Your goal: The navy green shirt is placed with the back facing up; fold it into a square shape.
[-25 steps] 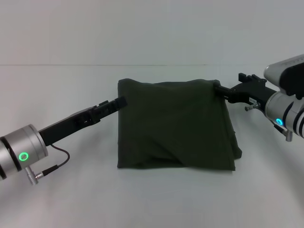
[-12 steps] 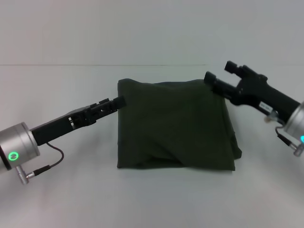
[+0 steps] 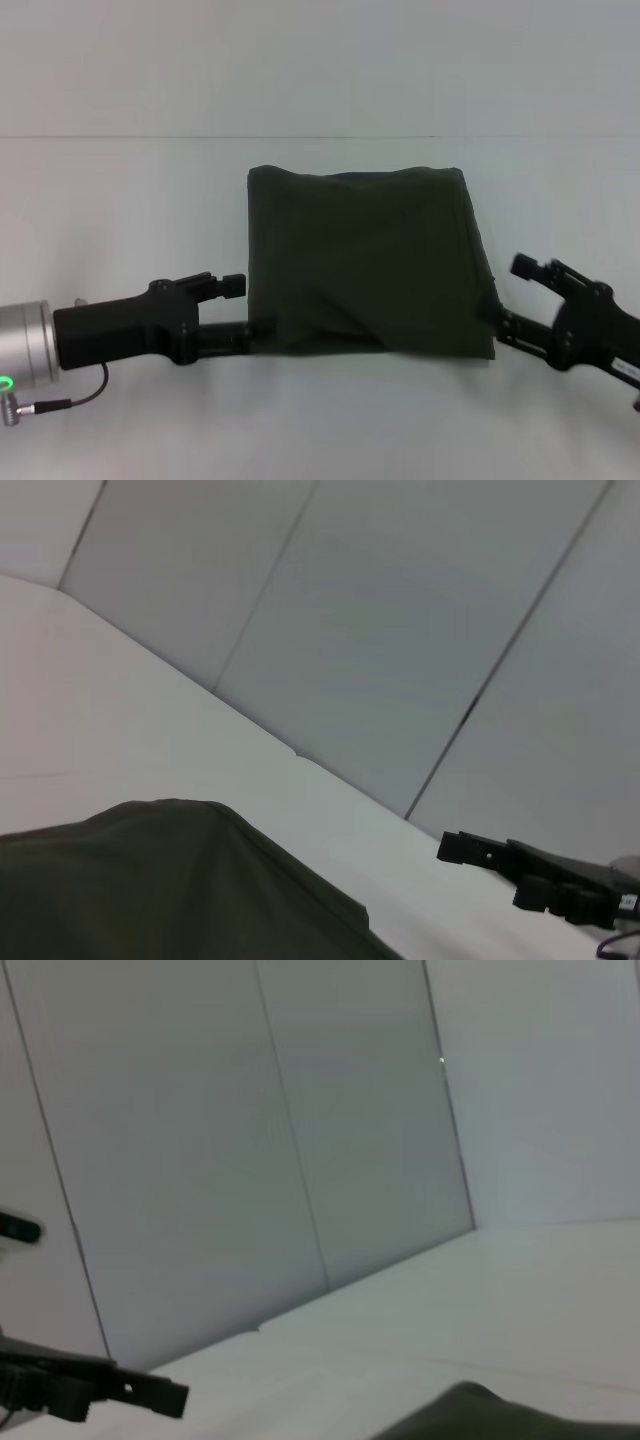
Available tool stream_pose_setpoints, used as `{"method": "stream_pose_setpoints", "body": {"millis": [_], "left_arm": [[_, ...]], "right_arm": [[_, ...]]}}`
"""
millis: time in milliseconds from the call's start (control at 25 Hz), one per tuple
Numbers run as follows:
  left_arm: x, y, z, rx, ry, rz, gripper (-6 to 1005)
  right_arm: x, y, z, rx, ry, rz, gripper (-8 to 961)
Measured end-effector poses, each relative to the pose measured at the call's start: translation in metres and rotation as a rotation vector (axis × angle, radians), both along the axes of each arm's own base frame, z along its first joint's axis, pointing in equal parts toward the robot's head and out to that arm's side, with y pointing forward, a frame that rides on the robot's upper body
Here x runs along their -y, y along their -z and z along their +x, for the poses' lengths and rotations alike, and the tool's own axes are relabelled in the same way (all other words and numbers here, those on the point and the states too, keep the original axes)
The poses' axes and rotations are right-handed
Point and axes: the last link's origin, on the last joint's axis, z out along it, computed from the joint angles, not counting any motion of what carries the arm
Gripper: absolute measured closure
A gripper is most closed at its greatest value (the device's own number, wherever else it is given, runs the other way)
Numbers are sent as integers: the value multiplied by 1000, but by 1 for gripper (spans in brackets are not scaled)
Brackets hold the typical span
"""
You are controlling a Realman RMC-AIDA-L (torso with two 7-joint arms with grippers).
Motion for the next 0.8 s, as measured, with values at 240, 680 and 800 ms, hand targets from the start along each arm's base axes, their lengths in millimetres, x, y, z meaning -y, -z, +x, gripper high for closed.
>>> {"method": "stream_pose_setpoints", "body": {"millis": [240,680,800], "left_arm": [[15,8,-13,-70,101,78,83],[28,18,-29,-139,99,101,84],[31,21,-29,-140,98,92,84]], "right_arm": [[32,-4,23,23,33,0,66],[38,3,30,120,-1,12,66],[34,7,29,141,-1,1,66]]}}
